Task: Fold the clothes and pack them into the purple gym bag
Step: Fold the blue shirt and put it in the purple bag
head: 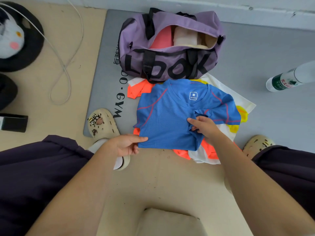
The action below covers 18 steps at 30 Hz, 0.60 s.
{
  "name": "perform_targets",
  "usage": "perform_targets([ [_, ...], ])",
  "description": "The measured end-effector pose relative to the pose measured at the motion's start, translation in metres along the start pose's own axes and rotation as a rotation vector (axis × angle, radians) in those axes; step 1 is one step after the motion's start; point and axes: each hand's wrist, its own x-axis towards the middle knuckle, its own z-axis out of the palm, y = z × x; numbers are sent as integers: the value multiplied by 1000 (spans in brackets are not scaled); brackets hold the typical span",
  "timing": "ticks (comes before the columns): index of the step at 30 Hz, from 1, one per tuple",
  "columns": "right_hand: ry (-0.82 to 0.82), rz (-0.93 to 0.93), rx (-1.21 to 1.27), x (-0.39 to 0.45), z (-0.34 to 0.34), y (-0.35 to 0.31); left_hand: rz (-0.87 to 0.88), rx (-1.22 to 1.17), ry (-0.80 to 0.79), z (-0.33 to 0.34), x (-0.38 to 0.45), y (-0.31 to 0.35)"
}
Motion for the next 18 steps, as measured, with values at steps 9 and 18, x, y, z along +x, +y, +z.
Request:
perform_targets([
  [9, 136, -266, 56, -45, -35, -88, 532, 162, 318, 54, -50, 86],
  [18, 130, -688, 46, -174, -82, -223, 1094, 459, 144, 159, -229, 162],
])
